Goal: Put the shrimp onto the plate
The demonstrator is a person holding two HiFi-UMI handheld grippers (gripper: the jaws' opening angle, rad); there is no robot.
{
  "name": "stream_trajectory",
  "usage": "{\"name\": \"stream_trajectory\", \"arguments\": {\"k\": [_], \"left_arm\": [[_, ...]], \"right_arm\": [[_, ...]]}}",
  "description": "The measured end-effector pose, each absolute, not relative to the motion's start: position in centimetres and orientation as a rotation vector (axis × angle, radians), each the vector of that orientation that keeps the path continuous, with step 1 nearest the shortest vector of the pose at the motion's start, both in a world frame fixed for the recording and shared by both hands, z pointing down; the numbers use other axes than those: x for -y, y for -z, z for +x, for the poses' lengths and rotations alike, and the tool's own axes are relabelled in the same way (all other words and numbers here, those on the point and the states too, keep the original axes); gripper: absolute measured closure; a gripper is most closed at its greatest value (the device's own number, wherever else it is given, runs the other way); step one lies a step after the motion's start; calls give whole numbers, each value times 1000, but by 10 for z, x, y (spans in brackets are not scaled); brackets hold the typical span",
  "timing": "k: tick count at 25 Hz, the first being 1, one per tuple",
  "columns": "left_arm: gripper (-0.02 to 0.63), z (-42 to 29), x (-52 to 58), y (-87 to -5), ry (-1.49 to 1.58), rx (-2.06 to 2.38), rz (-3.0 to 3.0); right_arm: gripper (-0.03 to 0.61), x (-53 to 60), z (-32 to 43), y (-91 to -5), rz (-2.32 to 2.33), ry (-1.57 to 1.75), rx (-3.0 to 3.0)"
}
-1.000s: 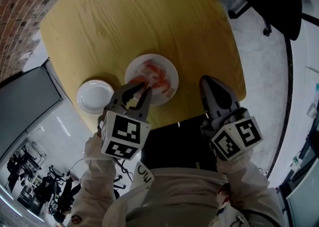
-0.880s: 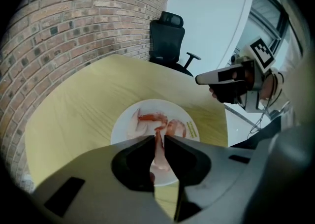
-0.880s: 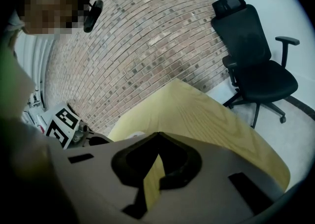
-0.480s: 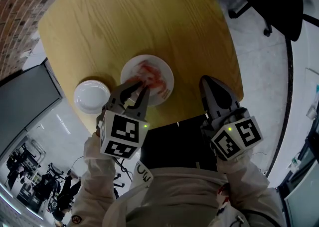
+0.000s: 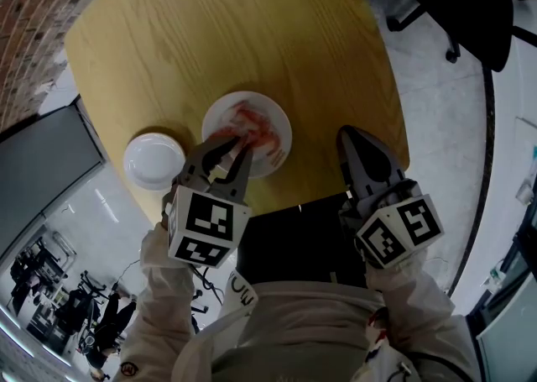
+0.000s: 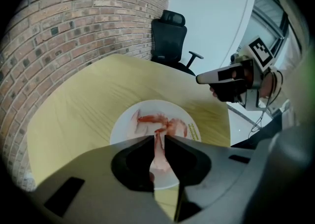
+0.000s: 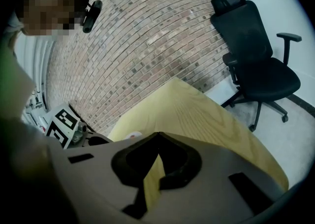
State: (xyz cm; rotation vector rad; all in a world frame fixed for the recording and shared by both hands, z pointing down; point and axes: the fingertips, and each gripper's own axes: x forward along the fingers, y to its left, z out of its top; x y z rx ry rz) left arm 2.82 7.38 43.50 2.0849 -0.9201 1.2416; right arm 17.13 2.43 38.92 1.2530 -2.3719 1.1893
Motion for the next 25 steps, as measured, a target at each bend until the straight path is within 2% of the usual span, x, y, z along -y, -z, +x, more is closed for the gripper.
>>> {"name": "stream_trajectory", "arguments": {"k": [16,25], "left_arm": [[546,25,-82,-416,-1229,995,2087],[548,-5,-88,-382,-1174,1131,2086]], "right_arm": [[554,-32,170,-375,1218,-1152,2409],[554,-31,136,-338,1131,-1051,2480]]}}
